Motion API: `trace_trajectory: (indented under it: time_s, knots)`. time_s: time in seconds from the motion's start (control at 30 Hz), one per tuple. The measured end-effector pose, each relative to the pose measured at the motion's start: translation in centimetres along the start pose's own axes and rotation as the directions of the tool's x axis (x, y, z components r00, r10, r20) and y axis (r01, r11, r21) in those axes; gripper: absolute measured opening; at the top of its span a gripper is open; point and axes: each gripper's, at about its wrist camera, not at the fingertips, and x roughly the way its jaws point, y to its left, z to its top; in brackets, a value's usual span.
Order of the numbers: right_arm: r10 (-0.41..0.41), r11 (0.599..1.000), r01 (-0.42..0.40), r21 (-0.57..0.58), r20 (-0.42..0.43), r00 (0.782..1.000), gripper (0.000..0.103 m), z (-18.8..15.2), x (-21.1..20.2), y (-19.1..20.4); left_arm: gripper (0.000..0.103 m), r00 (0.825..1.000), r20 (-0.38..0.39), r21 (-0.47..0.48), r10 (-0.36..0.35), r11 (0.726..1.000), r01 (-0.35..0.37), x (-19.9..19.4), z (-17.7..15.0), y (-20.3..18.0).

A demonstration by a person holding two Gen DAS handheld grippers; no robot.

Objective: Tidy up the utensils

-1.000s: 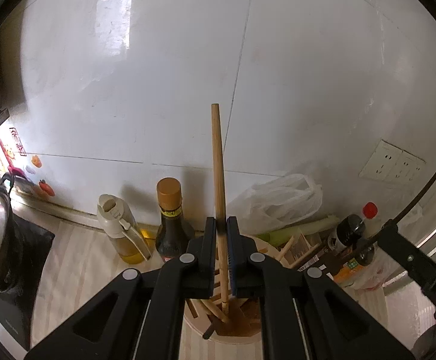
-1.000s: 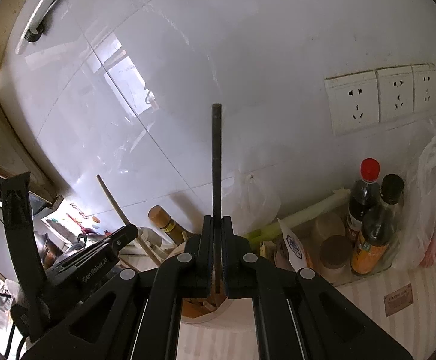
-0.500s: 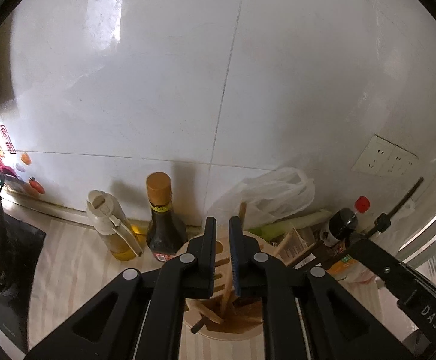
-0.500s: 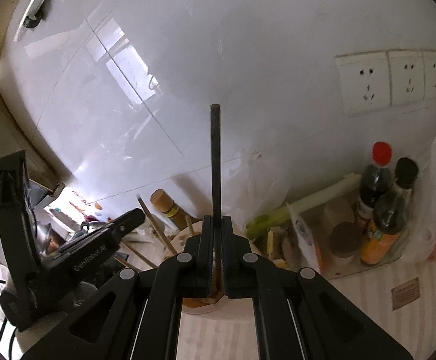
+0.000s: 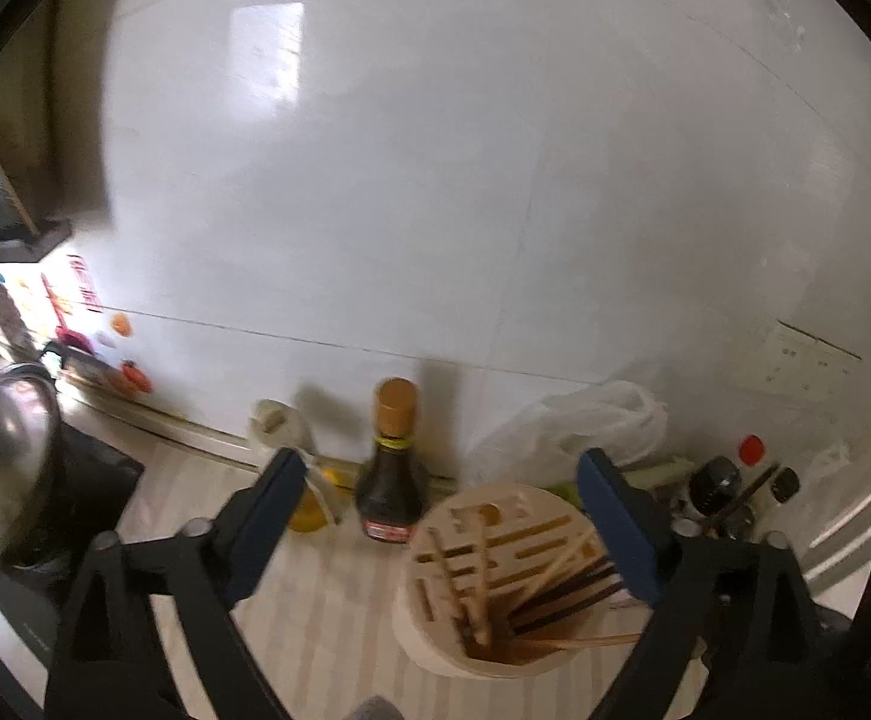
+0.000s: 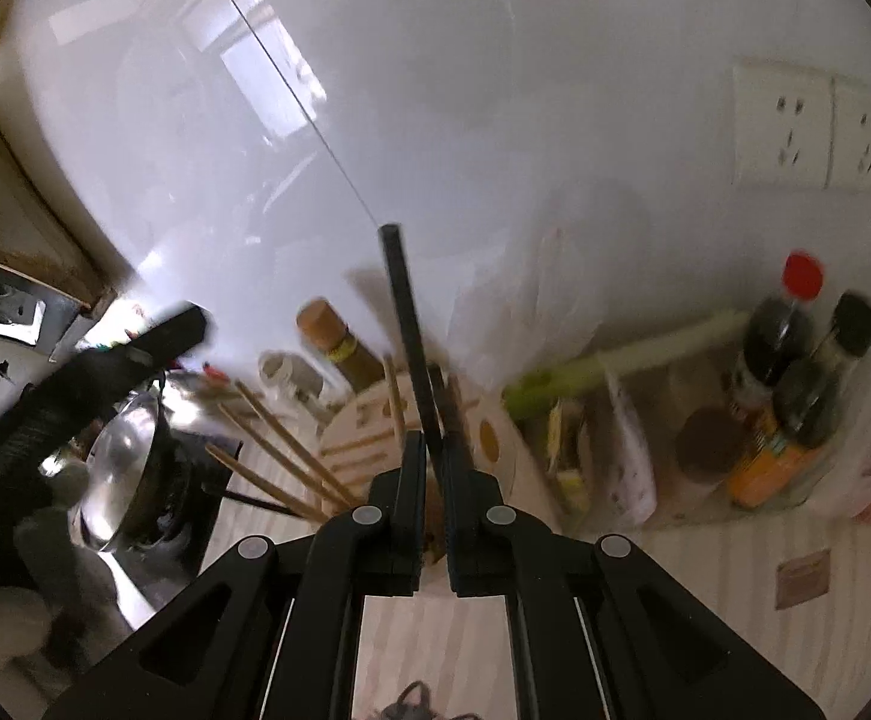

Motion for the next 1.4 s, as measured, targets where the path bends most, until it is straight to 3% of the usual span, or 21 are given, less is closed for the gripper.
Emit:
trace_trajectory:
  time_s: [0.1,0.17,0.2,0.23,0.33,0.43,0.5,0.67,0.97,1.13,1.4]
  knots:
    - [0.03,0.999,-0.029,0.012,-0.065,0.997,0.01,-0.4,1.4,-0.4,0.099,0.998,0.017,-0.005,0.062,0.998,-0.062,-0.7,0.0,1.1]
    - [0.042,0.999,-0.041,0.012,-0.078,0.996,0.044,-0.6,1.4,-0.4,0.103,0.995,0.024,-0.007,0.102,0.995,-0.102,-1.2,-0.2,2.1]
    - [0.044,0.999,-0.044,0.004,-0.074,0.996,0.069,-0.8,1.1,-0.3,0.103,0.993,0.025,-0.007,0.113,0.994,-0.113,-1.3,-0.4,2.4]
    - [0.034,0.999,-0.035,-0.004,-0.06,0.998,0.08,-1.0,0.6,-0.1,0.103,0.992,0.027,-0.005,0.122,0.993,-0.121,-1.5,-0.6,2.7]
    - [-0.037,0.997,0.036,-0.062,-0.013,0.999,0.085,-1.7,-1.1,0.7,0.103,0.989,0.034,0.007,0.145,0.989,-0.146,-2.4,-1.9,3.4]
    - [-0.181,0.975,0.184,-0.127,0.04,0.983,0.103,-2.9,-2.6,1.5,0.103,0.985,0.052,0.042,0.167,0.985,-0.169,-3.4,-3.9,3.5]
    - [-0.269,0.948,0.279,-0.155,0.082,0.96,0.103,-4.0,-3.5,1.7,0.103,0.983,0.051,0.064,0.177,0.982,-0.18,-4.1,-5.2,3.2]
    - [-0.346,0.914,0.366,-0.172,0.137,0.928,0.103,-5.8,-5.2,1.6,0.103,0.988,0.017,0.068,0.153,0.986,-0.154,-5.3,-7.8,2.5]
    - [-0.357,0.897,0.403,-0.183,0.239,0.903,0.103,-9.1,-10.6,3.3,0.103,0.995,-0.007,0.04,0.101,0.994,-0.101,-9.6,-11.0,1.7]
    - [-0.357,0.896,0.411,-0.17,0.274,0.893,0.103,-11.9,-15.0,4.9,0.103,0.996,0.015,0.069,0.083,0.994,-0.084,-14.4,-12.2,1.4]
    - [-0.378,0.891,0.442,-0.108,0.363,0.852,0.103,-17.5,-23.6,9.0,0.103,0.997,0.053,0.108,0.063,0.992,-0.068,-22.2,-14.5,3.0]
